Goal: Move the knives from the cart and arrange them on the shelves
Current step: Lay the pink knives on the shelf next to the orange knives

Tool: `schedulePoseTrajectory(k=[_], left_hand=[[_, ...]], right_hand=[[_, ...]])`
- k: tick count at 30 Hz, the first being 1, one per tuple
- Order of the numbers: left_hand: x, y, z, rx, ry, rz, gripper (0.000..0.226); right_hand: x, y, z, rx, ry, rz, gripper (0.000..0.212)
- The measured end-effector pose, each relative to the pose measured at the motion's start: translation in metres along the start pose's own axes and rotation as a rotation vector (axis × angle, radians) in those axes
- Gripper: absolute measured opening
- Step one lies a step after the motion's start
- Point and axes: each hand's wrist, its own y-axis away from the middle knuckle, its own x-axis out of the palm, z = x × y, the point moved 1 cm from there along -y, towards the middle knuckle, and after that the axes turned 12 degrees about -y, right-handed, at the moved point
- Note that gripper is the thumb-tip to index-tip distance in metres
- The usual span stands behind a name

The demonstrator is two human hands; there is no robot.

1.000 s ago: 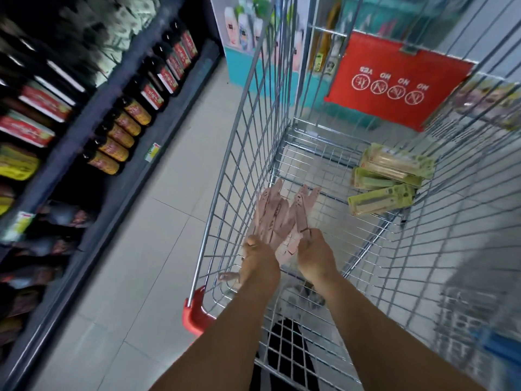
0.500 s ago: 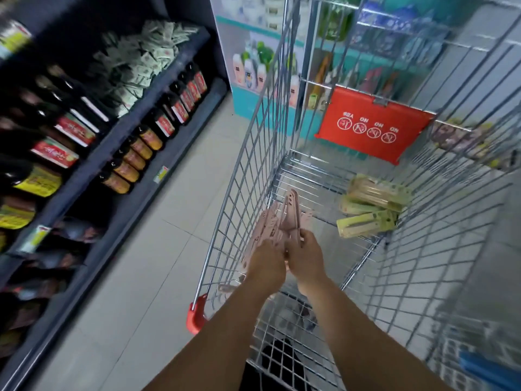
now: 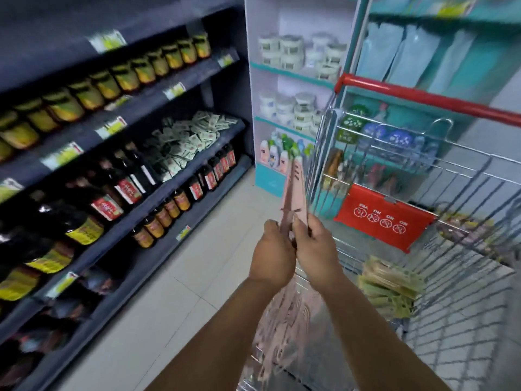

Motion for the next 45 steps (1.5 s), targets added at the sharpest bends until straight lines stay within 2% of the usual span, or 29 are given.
schedulePoseTrajectory(k=[5, 9, 13, 19, 24, 29, 35, 45], left_hand=[[-0.09, -0.015, 0.034, 0.023, 0.068, -0.155, 0.012], [-0.176, -0.024, 0.086, 0.062, 0.057, -0.262, 0.02], [-0.257, -0.033, 0.144, 0.115, 0.05, -0.337, 0.02], [-0.36, -0.038, 0.21, 0.108, 0.037, -0.481, 0.008], [-0.427, -0.04, 0.241, 0.095, -0.059, -0.63, 0.018], [-0.484, -0.054, 0.263, 0.015, -0.108, -0.744, 0.021], [-0.545, -0.083, 0.298, -0.163, -0.177, -0.784, 0.021], [-0.615, -0.148, 0.369, -0.642, -0.427, -0.657, 0.04]], right_hand=[[0.081, -0.004, 0.048, -0.117, 0.094, 0.088, 0.021], [0.17, 0.011, 0.083, -0.188, 0.115, 0.117, 0.046], [0.256, 0.027, 0.119, -0.272, 0.075, 0.172, 0.026], [0.363, 0.041, 0.161, -0.355, 0.116, 0.227, 0.044], [0.429, 0.046, 0.194, -0.395, 0.071, 0.312, 0.046], [0.489, 0.038, 0.222, -0.455, 0.083, 0.381, 0.045], [0.568, 0.012, 0.255, -0.516, 0.169, 0.491, 0.044], [0.711, -0.032, 0.278, -0.658, 0.577, 0.734, 0.035]])
